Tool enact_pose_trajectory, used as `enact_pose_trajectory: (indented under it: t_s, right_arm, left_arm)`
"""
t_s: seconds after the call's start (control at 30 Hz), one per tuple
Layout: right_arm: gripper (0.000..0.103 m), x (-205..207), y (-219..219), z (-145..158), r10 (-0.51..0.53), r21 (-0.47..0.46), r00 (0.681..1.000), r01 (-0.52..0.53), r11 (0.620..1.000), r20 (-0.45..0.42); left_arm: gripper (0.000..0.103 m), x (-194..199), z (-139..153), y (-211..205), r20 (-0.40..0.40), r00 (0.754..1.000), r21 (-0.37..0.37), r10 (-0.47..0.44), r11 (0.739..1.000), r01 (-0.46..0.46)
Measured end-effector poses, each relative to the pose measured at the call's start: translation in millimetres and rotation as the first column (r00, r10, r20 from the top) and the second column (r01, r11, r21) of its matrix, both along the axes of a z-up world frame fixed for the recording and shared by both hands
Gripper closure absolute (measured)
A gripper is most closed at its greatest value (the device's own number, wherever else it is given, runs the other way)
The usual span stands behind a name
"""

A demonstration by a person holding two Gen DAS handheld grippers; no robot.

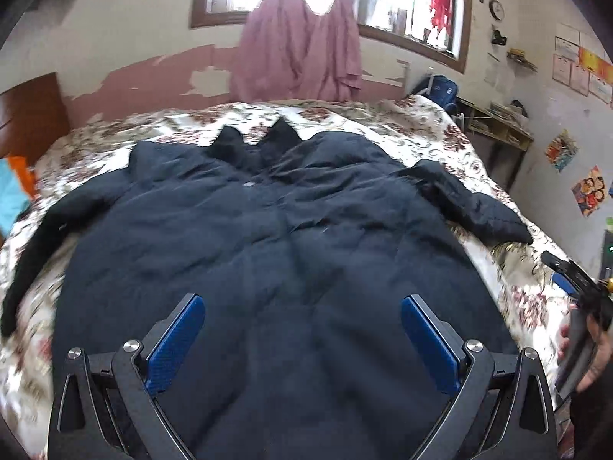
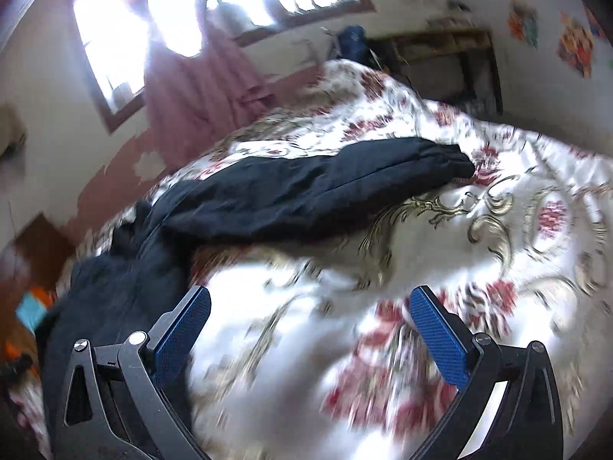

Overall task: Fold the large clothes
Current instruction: 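Grasp the jacket sleeve cuff with the right gripper and lift it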

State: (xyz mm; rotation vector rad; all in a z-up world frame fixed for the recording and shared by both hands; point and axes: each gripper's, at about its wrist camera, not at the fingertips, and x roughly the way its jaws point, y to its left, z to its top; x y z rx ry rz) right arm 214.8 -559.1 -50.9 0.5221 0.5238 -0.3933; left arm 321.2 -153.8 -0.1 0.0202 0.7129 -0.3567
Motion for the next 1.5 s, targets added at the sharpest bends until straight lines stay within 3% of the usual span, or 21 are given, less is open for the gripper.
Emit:
enact_pose_trajectory:
  t_s: [0.1,0.23,0.4,0.47,0.57,0.6,0.67,0.73,0.83,0.97,1.07,1.13,1.23,1.37,1.5]
  right_arm:
    - [0.001,33,-33,-12,-0.026,0.066,1.000,0.026,0.997,0.005]
    - [0.001,65,-75,-29,-0.161,0.137,0.986,0.154,0.979,0.048]
    - [0.001,94,-119,-58,-0.289,0.301,0.951,0.246,0.922,0.110]
    - [0.005,105,-131,-68,-0.301,0.348,0.947,0.246,0.905,0.113]
    - [0.036,117,-143,-81,-0.325,0.386,0.940,0.263,0.884,0.103]
    - [0.057,120,-146,-82,-0.338,0.386,0.936,0.277,0.880,0.098]
    - [0.079,122,-148,-81,-0.372,0.374,0.926,0.322,0.870,0.068]
    - [0.089,126,-149,-73,-0.363,0.364,0.927,0.309,0.879,0.089]
    - [0.095,130,-142,-41,-0.336,0.290,0.932,0.287,0.913,0.136]
    - [0.096,142,-99,33,-0.211,0.080,0.949,0.198,0.977,0.235]
    - [0.096,150,-46,93,-0.065,-0.119,0.953,0.104,0.987,0.297]
    - [0.096,161,-7,123,0.036,-0.241,0.950,0.042,0.970,0.311]
    - [0.096,190,68,159,0.214,-0.400,0.933,-0.086,0.913,0.288]
    - [0.096,220,164,171,0.406,-0.512,0.884,-0.244,0.824,0.232]
    - [0.096,235,257,159,0.556,-0.569,0.819,-0.392,0.723,0.141]
  left_arm:
    - [0.000,34,2,-31,0.010,0.999,-0.022,-0.030,0.999,0.030]
    - [0.000,83,-2,-78,-0.009,0.998,-0.058,-0.055,0.997,0.054]
    - [0.000,144,-19,-141,-0.013,0.997,-0.041,-0.077,0.996,0.077]
    - [0.000,165,-31,-156,-0.055,0.995,-0.034,-0.081,0.996,0.079]
    - [0.000,187,-53,-172,-0.157,0.982,-0.071,-0.110,0.992,0.100]
    - [0.000,191,-62,-176,-0.187,0.975,-0.076,-0.120,0.991,0.107]
    - [0.000,195,-75,-181,-0.227,0.965,-0.068,-0.132,0.990,0.120]
    - [0.000,194,-87,-186,-0.236,0.963,-0.024,-0.129,0.992,0.127]
    - [0.000,190,-90,-188,-0.230,0.964,-0.004,-0.130,0.991,0.132]
    - [0.001,184,-73,-155,-0.223,0.965,-0.112,-0.135,0.987,0.112]
    - [0.001,170,-50,-99,-0.212,0.972,-0.191,-0.104,0.980,0.063]
    - [0.001,163,-39,-65,-0.194,0.979,-0.194,-0.067,0.981,0.029]
    - [0.001,149,-21,-7,-0.158,0.987,-0.159,0.005,0.987,-0.031]
    - [0.001,134,-7,75,-0.119,0.987,-0.153,0.111,0.980,-0.129]
    - [0.001,125,3,146,-0.103,0.972,-0.158,0.210,0.962,-0.225]
